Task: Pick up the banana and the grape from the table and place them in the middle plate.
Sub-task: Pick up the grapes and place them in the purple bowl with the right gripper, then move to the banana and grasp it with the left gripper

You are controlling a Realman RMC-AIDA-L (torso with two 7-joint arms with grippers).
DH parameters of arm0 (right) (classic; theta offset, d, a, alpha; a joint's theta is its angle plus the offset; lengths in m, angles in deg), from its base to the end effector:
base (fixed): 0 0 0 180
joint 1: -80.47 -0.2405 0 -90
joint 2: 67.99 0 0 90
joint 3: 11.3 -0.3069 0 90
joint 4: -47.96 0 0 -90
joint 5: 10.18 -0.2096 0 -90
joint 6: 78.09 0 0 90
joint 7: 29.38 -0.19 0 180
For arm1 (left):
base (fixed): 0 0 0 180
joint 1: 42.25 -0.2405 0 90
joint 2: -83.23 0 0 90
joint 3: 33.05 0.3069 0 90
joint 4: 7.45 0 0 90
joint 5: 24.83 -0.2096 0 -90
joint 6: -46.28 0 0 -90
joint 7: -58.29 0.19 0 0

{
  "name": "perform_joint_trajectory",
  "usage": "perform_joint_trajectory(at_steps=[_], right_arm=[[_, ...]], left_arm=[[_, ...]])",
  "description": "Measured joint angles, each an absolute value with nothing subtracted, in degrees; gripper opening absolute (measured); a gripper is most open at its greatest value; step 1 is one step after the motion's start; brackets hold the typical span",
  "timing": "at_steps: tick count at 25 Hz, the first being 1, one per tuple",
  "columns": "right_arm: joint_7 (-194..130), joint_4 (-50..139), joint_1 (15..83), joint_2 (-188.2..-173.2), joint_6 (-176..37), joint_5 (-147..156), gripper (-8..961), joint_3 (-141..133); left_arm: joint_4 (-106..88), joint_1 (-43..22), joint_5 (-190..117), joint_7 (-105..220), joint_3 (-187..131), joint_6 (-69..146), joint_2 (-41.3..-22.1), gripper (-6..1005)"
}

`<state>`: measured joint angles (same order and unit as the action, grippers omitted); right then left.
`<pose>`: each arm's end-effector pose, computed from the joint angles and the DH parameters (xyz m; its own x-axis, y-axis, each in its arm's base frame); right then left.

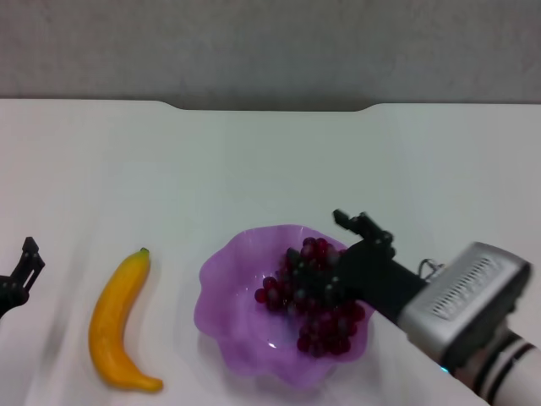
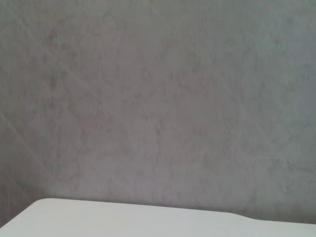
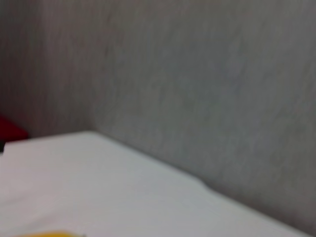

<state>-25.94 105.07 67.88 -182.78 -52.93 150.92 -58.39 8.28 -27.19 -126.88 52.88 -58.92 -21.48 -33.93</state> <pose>0.2440 0.3444 -0.1545 0.8708 -0.0589 -0.4881 -0.4097 -0.6357 -0.6542 -0.4239 0.3248 -0.0414 0.6410 0.0705 0.7643 0.7630 0.0495 -0.6444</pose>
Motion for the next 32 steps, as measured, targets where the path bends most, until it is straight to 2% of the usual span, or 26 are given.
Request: perform_joint_trajectory(at_steps=[9, 22, 32], right_arm=[[-25.17, 100.42, 71.32, -183.08, -41.46, 150.42, 884, -61.55], [-20.45, 102.56, 75.42, -182.93, -49.78, 150.31, 881, -73.1], [-15.74, 100.46, 75.1, -183.19, -53.11, 150.28, 878, -78.58]], left_arm=[[8.2, -27.23, -126.88, 52.77, -58.98, -21.48, -33.92, 906], [8.63, -27.17, -127.3, 52.6, -58.76, -19.46, -33.75, 907], [8.53, -26.62, -127.3, 52.57, -58.69, -18.79, -33.86, 907]])
